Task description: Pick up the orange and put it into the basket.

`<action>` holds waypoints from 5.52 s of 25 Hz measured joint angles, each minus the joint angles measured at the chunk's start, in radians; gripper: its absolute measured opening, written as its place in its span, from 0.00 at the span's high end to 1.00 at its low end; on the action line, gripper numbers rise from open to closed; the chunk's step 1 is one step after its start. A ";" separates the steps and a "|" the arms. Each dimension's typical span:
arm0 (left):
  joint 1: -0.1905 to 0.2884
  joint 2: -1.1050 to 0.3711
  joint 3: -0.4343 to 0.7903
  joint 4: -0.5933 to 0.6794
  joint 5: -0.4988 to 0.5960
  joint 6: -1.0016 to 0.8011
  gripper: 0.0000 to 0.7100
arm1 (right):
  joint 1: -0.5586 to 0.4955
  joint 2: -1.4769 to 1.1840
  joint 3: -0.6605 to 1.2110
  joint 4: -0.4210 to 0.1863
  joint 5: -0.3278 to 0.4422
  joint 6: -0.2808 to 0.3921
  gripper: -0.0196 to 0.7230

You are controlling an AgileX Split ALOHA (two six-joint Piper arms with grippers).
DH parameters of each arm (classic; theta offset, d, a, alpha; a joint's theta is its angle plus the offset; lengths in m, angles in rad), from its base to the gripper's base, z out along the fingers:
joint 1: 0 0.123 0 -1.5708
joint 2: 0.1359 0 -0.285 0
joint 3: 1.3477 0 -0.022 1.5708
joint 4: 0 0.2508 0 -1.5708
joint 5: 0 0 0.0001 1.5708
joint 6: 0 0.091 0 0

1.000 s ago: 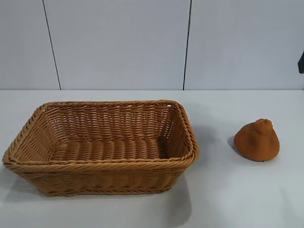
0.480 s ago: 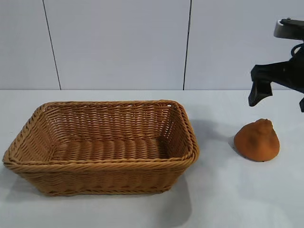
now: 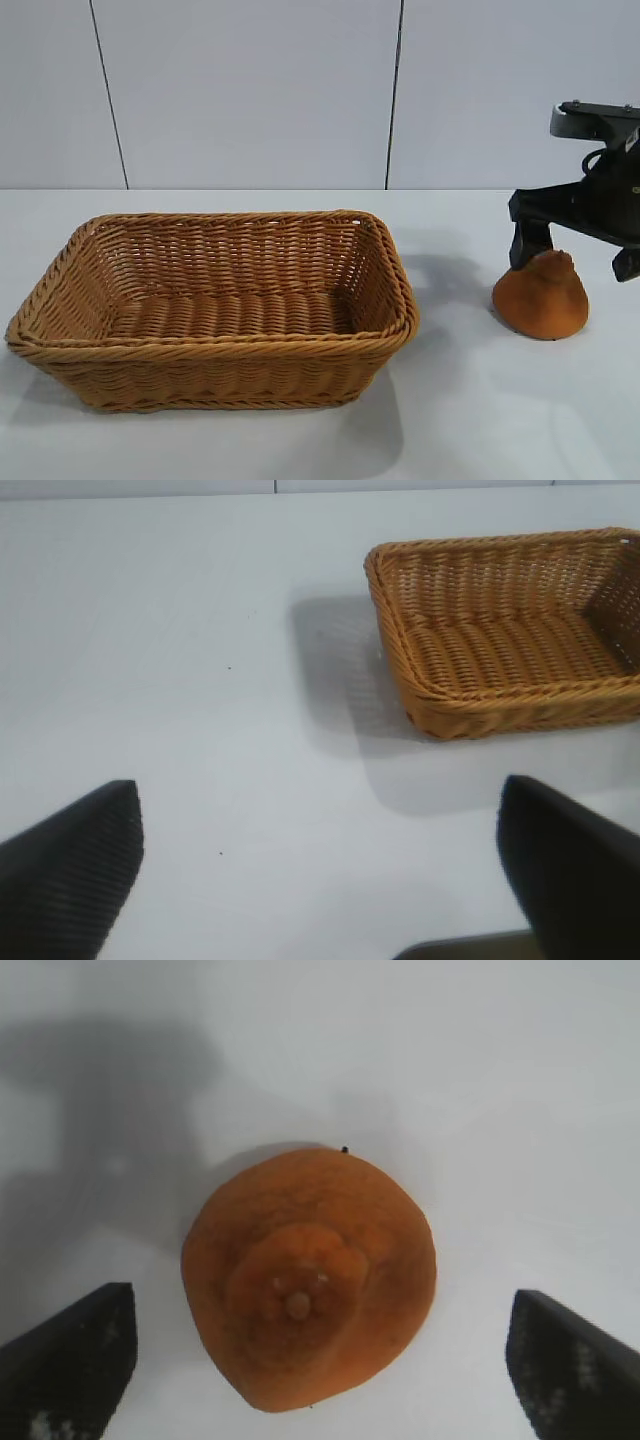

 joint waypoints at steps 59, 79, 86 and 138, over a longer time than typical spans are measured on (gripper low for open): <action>0.000 0.000 0.000 0.000 0.000 0.001 0.03 | 0.156 -0.247 -0.070 0.075 0.186 -0.035 0.96; 0.000 0.000 0.000 0.000 0.001 0.001 0.03 | 0.551 -0.086 -0.437 0.125 0.349 -0.038 0.96; 0.000 0.000 0.000 0.000 0.001 0.001 0.03 | 0.565 -0.020 -0.438 0.137 0.388 -0.064 0.96; 0.000 0.000 0.000 0.000 0.000 0.002 0.03 | 0.593 0.090 -0.570 0.078 0.419 -0.023 0.23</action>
